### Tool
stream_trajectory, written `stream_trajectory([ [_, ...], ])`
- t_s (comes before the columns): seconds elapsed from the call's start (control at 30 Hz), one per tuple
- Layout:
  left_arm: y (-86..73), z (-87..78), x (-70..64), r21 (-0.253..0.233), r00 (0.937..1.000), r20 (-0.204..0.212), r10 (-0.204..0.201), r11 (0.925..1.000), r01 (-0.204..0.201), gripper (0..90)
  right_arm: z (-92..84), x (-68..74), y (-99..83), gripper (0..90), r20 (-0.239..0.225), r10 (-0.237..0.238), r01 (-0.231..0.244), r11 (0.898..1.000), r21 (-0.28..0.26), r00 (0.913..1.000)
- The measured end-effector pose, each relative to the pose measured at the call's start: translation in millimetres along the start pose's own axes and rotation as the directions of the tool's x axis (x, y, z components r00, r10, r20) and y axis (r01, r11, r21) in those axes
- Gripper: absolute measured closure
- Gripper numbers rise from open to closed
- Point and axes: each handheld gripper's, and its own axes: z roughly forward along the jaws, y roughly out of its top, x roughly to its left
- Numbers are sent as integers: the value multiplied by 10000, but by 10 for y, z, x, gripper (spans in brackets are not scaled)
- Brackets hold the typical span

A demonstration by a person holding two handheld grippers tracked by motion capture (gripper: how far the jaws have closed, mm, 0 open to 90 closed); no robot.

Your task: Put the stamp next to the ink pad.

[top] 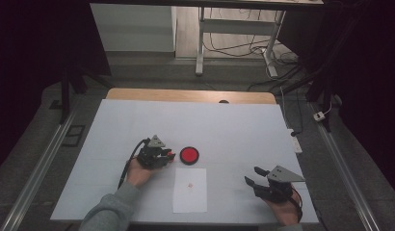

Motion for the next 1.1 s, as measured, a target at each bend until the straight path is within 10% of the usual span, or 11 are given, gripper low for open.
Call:
stream_trajectory([
  [0.37,49,-151,-67,-943,9995,127,-282,9951,293,324,-4,-8,2,443,1,46,-46,10000,-70,10000],
  [1.1,-170,-673,-144,-1072,9996,261,136,9942,-107,290,5,3,5,443,-41,-81,80,9999,-116,10000],
])
